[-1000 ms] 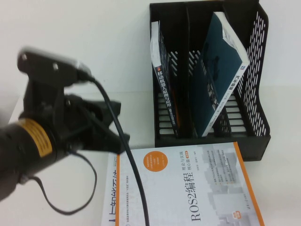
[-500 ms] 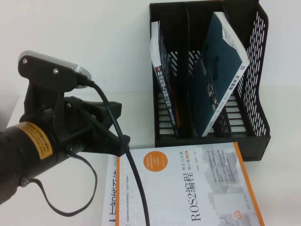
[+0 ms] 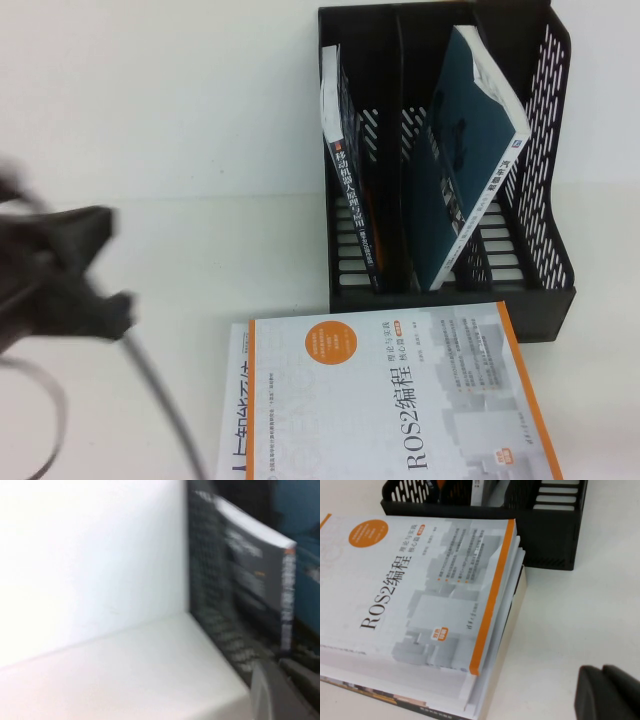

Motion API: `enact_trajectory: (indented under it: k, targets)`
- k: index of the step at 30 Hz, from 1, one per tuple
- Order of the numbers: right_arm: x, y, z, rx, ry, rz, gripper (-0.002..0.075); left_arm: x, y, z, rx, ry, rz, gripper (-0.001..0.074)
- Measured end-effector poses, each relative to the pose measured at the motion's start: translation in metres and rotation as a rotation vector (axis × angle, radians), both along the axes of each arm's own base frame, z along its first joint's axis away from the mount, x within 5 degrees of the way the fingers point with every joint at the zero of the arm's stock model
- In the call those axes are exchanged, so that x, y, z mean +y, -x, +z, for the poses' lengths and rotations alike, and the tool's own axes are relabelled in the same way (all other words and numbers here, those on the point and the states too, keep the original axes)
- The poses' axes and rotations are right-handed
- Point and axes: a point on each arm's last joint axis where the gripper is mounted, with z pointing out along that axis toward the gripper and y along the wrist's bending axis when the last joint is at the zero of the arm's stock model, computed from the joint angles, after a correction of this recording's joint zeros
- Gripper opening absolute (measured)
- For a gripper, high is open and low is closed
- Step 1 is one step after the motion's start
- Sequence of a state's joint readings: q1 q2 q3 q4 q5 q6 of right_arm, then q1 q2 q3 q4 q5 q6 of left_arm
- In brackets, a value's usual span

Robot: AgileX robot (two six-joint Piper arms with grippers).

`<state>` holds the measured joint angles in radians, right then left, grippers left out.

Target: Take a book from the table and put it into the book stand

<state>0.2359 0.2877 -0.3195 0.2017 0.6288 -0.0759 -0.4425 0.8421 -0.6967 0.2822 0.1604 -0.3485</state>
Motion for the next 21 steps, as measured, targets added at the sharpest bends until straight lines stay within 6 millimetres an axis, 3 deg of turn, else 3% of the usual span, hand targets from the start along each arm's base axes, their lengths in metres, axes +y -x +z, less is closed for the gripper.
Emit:
enact_trajectory:
  k: [5,8,13,21]
  targets:
    - [0.000,0.000,0.000,0.000,-0.001,0.000,-0.0002,0.032,0.037,-0.008,-0.074,-0.003,0.097,-0.0001]
    - [0.000,0.000,0.000,0.000,-0.001,0.000,-0.0002,0.048,0.056,-0.024,-0.081,-0.008,0.168,-0.0001]
    - [0.000,0.000,0.000,0.000,-0.001,0.000,-0.0002,0.066,0.081,-0.069,-0.067,-0.010,0.298,-0.0001]
    - [0.000,0.000,0.000,0.000,-0.001,0.000,-0.0002,0.074,0.104,-0.137,-0.071,0.026,0.379,-0.0001]
